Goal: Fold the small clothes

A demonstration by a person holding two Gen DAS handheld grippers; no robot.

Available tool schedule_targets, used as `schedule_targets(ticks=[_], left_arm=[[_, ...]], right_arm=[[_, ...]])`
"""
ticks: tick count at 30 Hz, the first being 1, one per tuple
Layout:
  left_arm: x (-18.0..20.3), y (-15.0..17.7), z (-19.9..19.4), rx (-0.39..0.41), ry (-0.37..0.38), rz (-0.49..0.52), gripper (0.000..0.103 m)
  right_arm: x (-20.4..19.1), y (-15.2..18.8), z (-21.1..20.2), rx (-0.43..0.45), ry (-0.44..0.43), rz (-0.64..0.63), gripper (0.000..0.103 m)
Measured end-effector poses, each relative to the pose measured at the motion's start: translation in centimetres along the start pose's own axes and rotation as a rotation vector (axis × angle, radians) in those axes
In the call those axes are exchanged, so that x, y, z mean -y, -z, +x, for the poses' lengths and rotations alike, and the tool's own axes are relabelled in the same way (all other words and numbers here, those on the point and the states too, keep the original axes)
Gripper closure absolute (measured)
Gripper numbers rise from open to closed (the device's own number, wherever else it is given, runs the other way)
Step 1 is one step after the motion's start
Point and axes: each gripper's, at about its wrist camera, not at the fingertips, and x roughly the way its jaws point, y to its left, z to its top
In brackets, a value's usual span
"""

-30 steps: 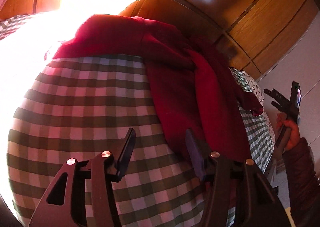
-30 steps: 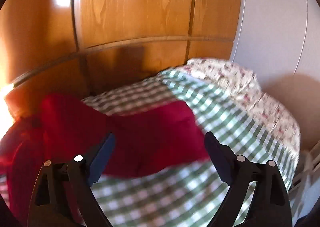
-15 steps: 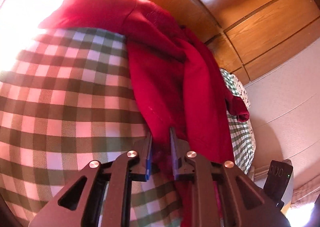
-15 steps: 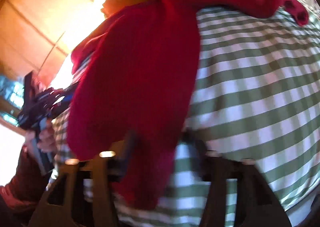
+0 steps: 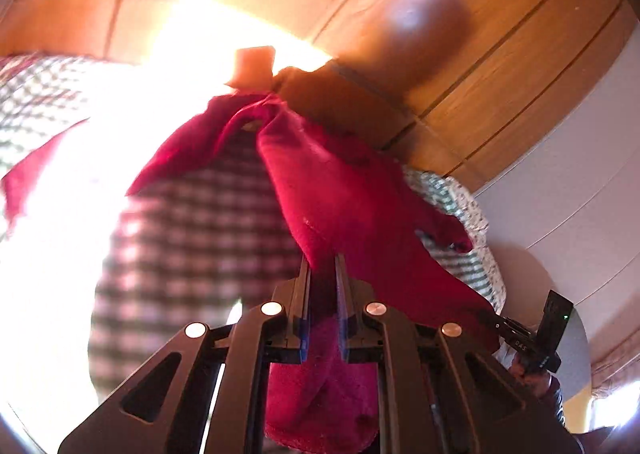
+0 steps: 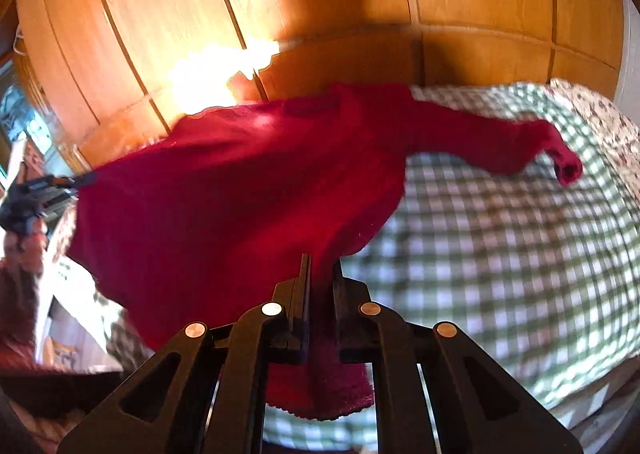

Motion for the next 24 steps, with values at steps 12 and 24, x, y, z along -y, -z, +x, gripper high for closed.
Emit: schedule_targets(ticks=[12,24], left_arm=[[-5.7,8.5,3.5,-0.083,-0.058,-0.118,0.042],[-4.7,13.1,3.3,-0.135,-0.012,0.004,0.093]], right_arm=[[2.9,6.3,4.7,-0.187,0.129,0.04,0.096],[2.5,6.3,3.2,-0.176,0.132,0.036,0.096]])
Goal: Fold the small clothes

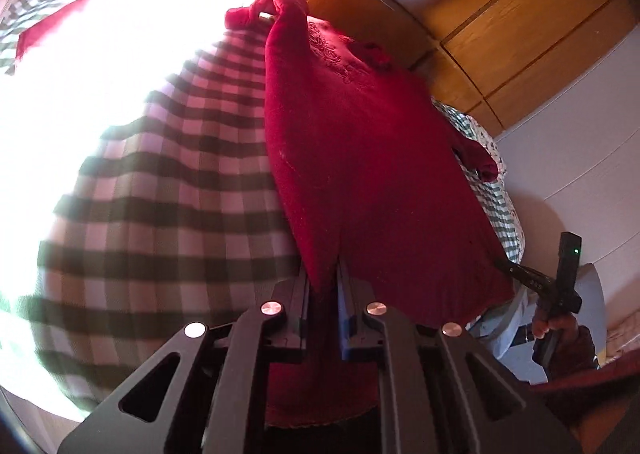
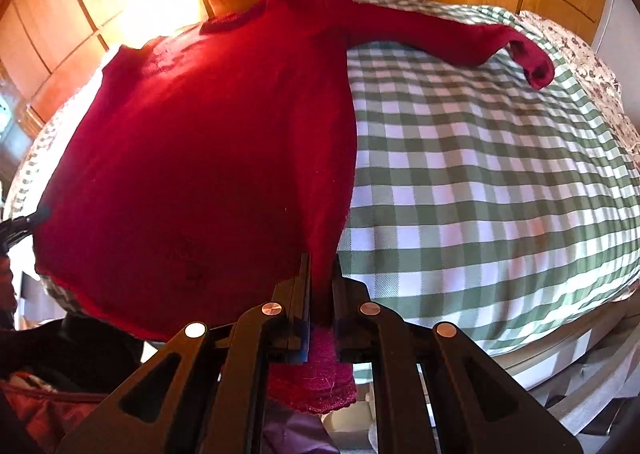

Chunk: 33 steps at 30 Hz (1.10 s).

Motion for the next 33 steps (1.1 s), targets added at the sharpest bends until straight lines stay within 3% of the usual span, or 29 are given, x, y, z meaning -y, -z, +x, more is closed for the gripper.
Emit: schedule_targets(ticks=[3,4,5,6,7,8,10,13,15,19,22,25,26,27,28,30,33], left_arm=[[-0.4,0.6,0.1,-0.019,-0.055,-0.013,0.082],[-1.0,0.5,-0.1,-0.008,-0.061,-0.043,0.067],[-1.9,0.1,-0.6,0.019,-0.06,-0.09,0.06],[-2.9,-0.2,-1.5,0.051,-0.062,-0.137,0.06],[-3.9,-0.7,-2.2,0.074,-0.078,-0.175,0.06],[-4.9,-1.4,-2.9,0.099,-0.118,-0.207,0.06],[-6.9,-3.0,-4.7,0.168,-0.231,-0.26,0.059],[-10.5,-5.4,-7.0,0.241,-0.42,-0.343,0.049],[-12.8,-6.8,-8.4,0.289,-0.494,-0.395,0.043],[-16.9,-9.9,-9.2,0.315,-0.564,-0.459,0.043],[-18.8,-12.1,-8.2,0.321,-0.561,-0.5,0.042],[-19.8,-13.9,-6.0,0.324,-0.589,-0.498,0.047],[-19.9,-14.3,-5.6,0.327,-0.591,-0.478,0.074],[-20.0,-14.8,-5.1,0.305,-0.563,-0.46,0.09],[-19.5,-15.4,-5.0,0.293,-0.556,-0.461,0.095],[-18.8,-16.1,-6.1,0.323,-0.581,-0.425,0.097],[-18.7,-17.5,-9.6,0.372,-0.702,-0.374,0.098]], right_arm=[[0.0,0.3,1.2,-0.054,-0.01,-0.011,0.096],[0.1,0.0,1.3,-0.054,-0.001,0.0,0.089],[0.4,-0.4,1.3,-0.044,0.002,0.022,0.074],[0.5,-0.9,1.0,-0.021,0.01,0.035,0.063],[0.6,-1.5,0.5,0.016,0.029,0.043,0.04],[0.4,-2.2,0.0,0.052,0.046,0.048,0.033],[-0.3,-3.8,-0.5,0.108,0.034,0.043,0.033],[-2.5,-6.0,0.0,0.156,-0.019,0.034,0.028],[-5.0,-7.3,1.4,0.159,-0.074,0.004,0.028],[-10.5,-9.4,4.9,0.138,-0.141,-0.069,0.028],[-13.8,-10.6,6.8,0.142,-0.176,-0.097,0.028],[-16.4,-11.2,8.7,0.142,-0.18,-0.133,0.028],[-17.1,-11.2,9.1,0.14,-0.172,-0.143,0.028],[-17.7,-11.1,9.8,0.133,-0.16,-0.155,0.028],[-18.0,-10.9,10.1,0.132,-0.147,-0.162,0.027],[-18.3,-10.3,10.7,0.152,-0.13,-0.187,0.022],[-18.6,-9.8,11.0,0.185,-0.111,-0.212,0.018]])
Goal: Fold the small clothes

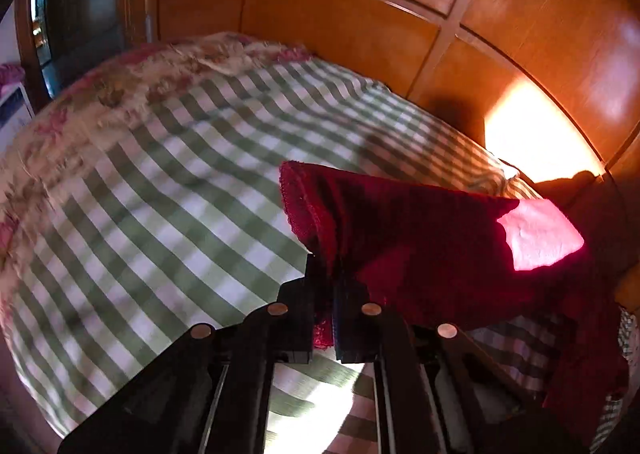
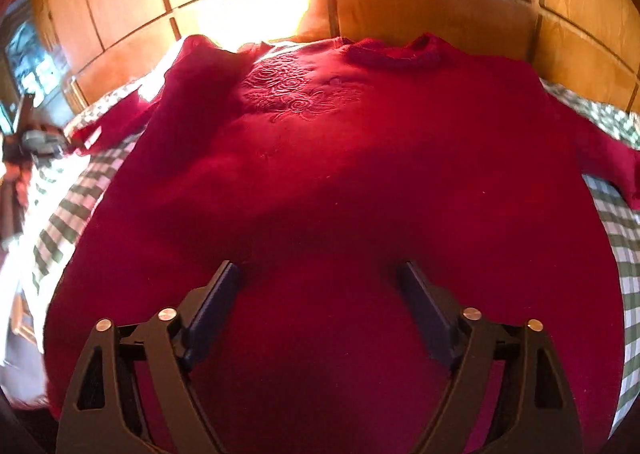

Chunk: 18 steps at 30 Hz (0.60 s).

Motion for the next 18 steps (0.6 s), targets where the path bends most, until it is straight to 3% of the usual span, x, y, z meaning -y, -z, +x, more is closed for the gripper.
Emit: schedule_targets(ticks=[4,7,9,10,11,13,18], left_arm=[[-3.7,-3.4,-2.0,0.084,-0.162,0.007,0.098],[-5.0,-4.1,-1.4,0.057,-0.271,0.043,0.097],[-4.7,-3.5,-0.1,0.014,-0.284,0.078,0.095],[-4.3,-3.1,0.3,0.004,-0.276,0.098,0.087],[-3.8,-2.5,0.2,0.004,-0.265,0.105,0.068],[-2.7,-1.2,-1.2,0.015,-0.173,0.087,0.052],[2.2,4.7,-4.6,-0.059,0.219,0.162,0.052]], right_arm=[[-0.1,0.3,0.4,0.02,0.004,0.001,0.012],[-0.2,0.4,0.6,0.027,0.013,-0.01,0.009],[-0.1,0.5,0.5,0.027,0.01,-0.009,0.009],[-0.1,0.5,0.5,0.027,0.008,-0.008,0.009],[0.0,0.5,0.6,0.027,0.006,-0.007,0.009],[0.0,0.5,0.5,0.028,0.007,-0.007,0.008],[0.0,0.6,0.4,0.031,0.003,-0.001,0.008]])
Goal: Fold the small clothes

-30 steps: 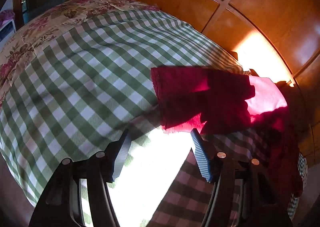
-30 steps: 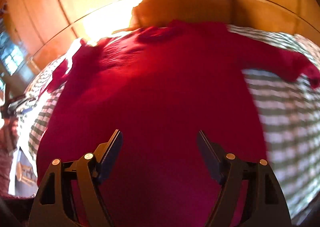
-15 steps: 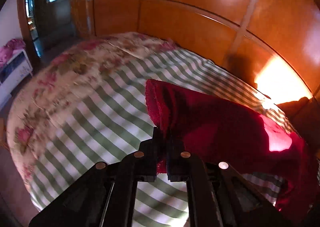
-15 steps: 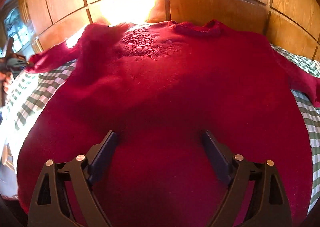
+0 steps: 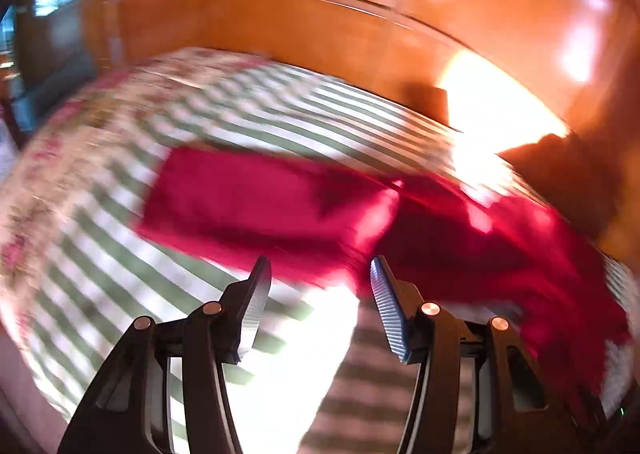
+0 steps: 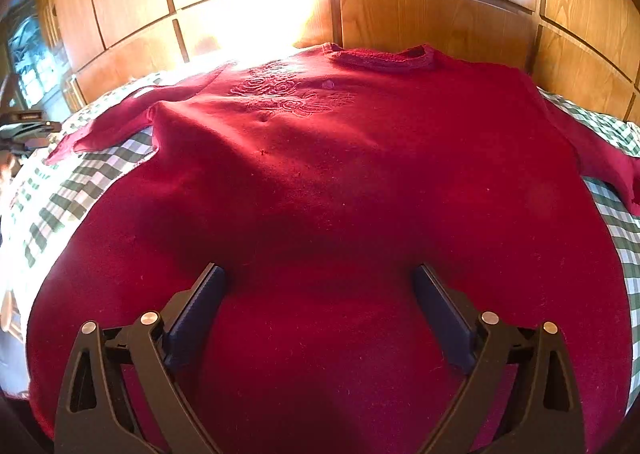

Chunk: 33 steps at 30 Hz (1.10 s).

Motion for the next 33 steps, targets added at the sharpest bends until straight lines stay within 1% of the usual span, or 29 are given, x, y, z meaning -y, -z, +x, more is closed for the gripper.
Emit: schedule_targets(ticks=[2,3,5,6,7,8,11,13,15,17,18,19,20,21,22,23,25,27,28,29,30,31,32,33], left_arm=[[2.7,2.7,-0.7,-0.05,0.167,0.049,0.052],[4.2,4.3,-1.0,-0.083,0.236,0.079,0.052],[6.5,7.1,-1.7,-0.134,0.336,0.125,0.052],[7.3,8.5,-2.0,-0.163,0.392,0.134,0.051],[8.0,9.9,-2.2,-0.194,0.436,0.144,0.051],[8.6,11.2,-2.6,-0.214,0.459,0.156,0.051],[9.9,14.5,-2.9,-0.275,0.497,0.184,0.052],[10.4,16.2,-2.9,-0.307,0.496,0.197,0.052],[10.7,17.3,-3.0,-0.319,0.501,0.196,0.061],[11.0,17.9,-3.2,-0.321,0.504,0.201,0.083],[11.1,18.1,-3.4,-0.321,0.501,0.21,0.089],[11.3,18.3,-3.4,-0.319,0.497,0.217,0.091],[11.3,18.4,-3.7,-0.309,0.488,0.226,0.092],[11.3,18.5,-4.2,-0.299,0.481,0.238,0.093],[11.2,18.5,-4.8,-0.29,0.477,0.249,0.093],[10.9,18.5,-5.5,-0.283,0.475,0.254,0.093],[9.9,18.8,-7.1,-0.269,0.466,0.265,0.093],[9.3,19.1,-7.1,-0.289,0.429,0.264,0.093],[9.2,19.2,-6.6,-0.303,0.405,0.267,0.091],[9.1,19.4,-6.3,-0.314,0.376,0.269,0.084],[8.9,19.3,-6.3,-0.319,0.351,0.264,0.08],[8.8,19.1,-6.4,-0.311,0.346,0.25,0.076],[9.0,18.6,-6.5,-0.294,0.341,0.236,0.072],[9.1,18.0,-6.9,-0.265,0.333,0.23,0.071]], right_arm=[[0.0,-0.1,-0.1,-0.004,-0.005,0.001,0.008],[0.2,-0.3,-0.4,-0.013,-0.013,0.001,0.008],[0.8,-0.7,-1.1,-0.022,-0.025,0.015,0.008],[1.9,-1.0,-2.1,0.0,-0.013,0.049,0.009],[2.7,-1.1,-2.7,0.017,0.005,0.069,0.009],[4.3,-1.3,-3.8,0.037,0.046,0.105,0.009],[8.5,-1.1,-5.6,0.052,0.135,0.192,0.009],[11.7,-0.3,-6.6,0.031,0.201,0.256,0.009],[14.2,1.2,-7.5,-0.005,0.243,0.299,0.009],[15.4,2.7,-8.0,-0.046,0.239,0.319,0.017],[15.7,3.8,-8.0,-0.09,0.2,0.33,0.031],[15.6,4.2,-8.1,-0.109,0.177,0.329,0.047],[15.2,4.8,-8.4,-0.111,0.162,0.318,0.059],[14.6,5.2,-8.9,-0.112,0.136,0.296,0.069],[14.0,5.6,-9.1,-0.115,0.12,0.285,0.085],[13.6,5.7,-9.5,-0.115,0.12,0.271,0.092],[13.2,6.0,-10.5,-0.11,0.106,0.256,0.092],[13.0,6.7,-11.2,-0.115,0.083,0.249,0.093],[12.8,7.2,-11.2,-0.135,0.081,0.237,0.093],[12.8,7.5,-11.1,-0.144,0.085,0.225,0.093],[12.6,7.7,-10.9,-0.146,0.091,0.212,0.093],[12.8,7.7,-11.0,-0.142,0.084,0.217,0.093],[13.2,7.6,-11.1,-0.139,0.069,0.242,0.092],[13.5,7.3,-11.1,-0.135,0.057,0.26,0.09]])
